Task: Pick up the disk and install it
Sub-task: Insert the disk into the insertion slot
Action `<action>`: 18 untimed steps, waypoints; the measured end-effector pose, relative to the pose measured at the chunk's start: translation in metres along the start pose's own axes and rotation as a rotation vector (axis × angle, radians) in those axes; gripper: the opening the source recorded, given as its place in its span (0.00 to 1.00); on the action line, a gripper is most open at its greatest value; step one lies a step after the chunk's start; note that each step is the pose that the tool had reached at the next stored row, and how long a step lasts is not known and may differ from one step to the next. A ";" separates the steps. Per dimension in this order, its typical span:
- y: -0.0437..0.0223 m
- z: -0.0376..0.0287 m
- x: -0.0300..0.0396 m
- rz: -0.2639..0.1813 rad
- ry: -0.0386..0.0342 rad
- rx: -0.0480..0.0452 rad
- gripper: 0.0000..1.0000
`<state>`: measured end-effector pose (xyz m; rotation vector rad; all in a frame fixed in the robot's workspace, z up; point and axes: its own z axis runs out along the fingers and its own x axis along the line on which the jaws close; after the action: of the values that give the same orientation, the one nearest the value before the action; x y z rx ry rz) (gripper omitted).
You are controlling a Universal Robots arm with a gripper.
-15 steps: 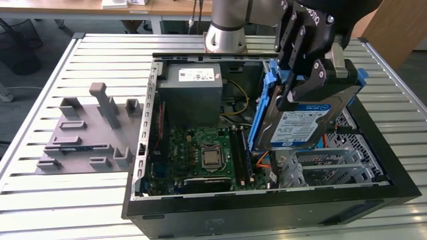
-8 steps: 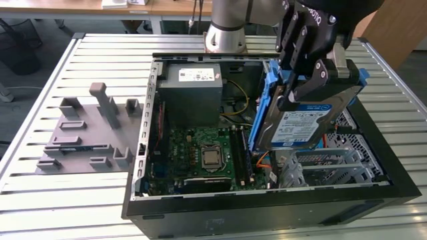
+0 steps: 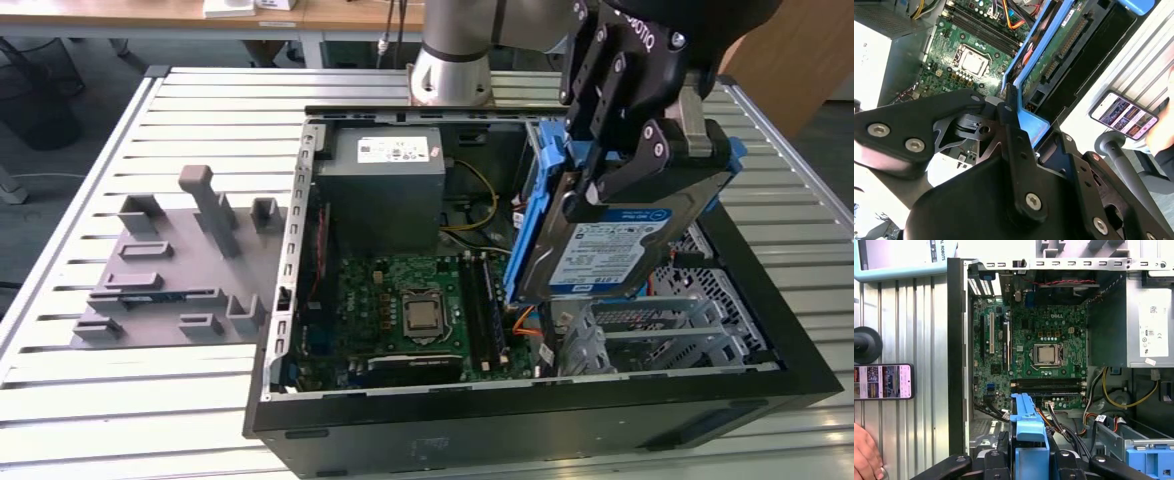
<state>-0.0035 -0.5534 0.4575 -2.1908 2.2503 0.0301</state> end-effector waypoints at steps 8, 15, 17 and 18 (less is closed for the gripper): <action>-0.0001 0.0000 0.0000 0.000 0.0000 0.0000 0.36; -0.0004 -0.0001 0.0003 0.000 0.0002 0.0000 0.36; -0.0004 0.0000 0.0012 0.000 0.0001 0.0000 0.36; -0.0004 0.0000 0.0020 0.000 0.0002 0.0000 0.36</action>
<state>-0.0031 -0.5554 0.4575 -2.1910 2.2503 0.0299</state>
